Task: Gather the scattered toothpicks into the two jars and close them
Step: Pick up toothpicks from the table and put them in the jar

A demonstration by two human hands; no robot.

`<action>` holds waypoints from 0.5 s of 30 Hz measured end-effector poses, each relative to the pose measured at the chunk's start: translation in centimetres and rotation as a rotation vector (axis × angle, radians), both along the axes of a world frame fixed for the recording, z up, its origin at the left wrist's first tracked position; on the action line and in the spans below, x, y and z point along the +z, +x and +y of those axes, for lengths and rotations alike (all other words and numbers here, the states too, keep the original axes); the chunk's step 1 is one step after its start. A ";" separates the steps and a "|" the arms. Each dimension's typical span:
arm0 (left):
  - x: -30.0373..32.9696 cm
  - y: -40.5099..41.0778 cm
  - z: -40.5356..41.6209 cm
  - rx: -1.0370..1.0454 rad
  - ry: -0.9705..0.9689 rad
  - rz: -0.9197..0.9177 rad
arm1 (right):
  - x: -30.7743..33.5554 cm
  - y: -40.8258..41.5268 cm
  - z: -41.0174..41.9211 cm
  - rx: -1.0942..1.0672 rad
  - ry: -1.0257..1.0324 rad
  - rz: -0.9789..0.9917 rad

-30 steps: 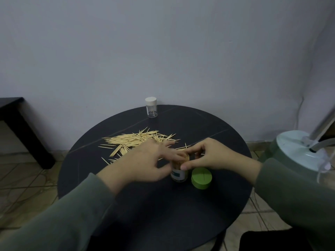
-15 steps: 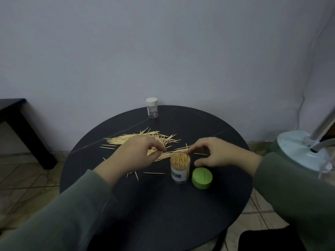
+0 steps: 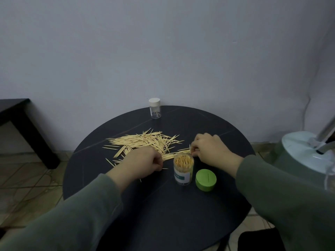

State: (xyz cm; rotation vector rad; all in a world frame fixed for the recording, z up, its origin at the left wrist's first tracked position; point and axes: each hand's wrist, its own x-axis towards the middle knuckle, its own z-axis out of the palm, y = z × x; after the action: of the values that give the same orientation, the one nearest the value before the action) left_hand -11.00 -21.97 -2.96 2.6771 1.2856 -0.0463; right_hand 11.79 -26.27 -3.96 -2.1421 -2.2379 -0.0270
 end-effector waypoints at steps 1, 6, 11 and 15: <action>-0.2 0.1 0.1 0.016 0.033 -0.016 | -0.1 -0.2 0.2 0.027 0.034 0.001; -1.0 1.0 0.3 0.077 0.144 -0.090 | -0.4 -1.1 1.1 0.100 0.063 0.012; -1.6 1.8 0.1 0.089 0.225 -0.119 | -0.4 -1.0 1.4 0.074 0.018 -0.143; -1.7 2.1 0.0 0.086 0.257 -0.048 | -0.2 -1.0 1.1 0.085 0.033 -0.140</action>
State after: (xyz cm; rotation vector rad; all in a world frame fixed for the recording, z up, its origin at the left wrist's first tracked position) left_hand -8.90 -21.97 -4.64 2.8070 1.4808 0.2065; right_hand 10.81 -25.17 -4.13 -2.0875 -2.3832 -0.2170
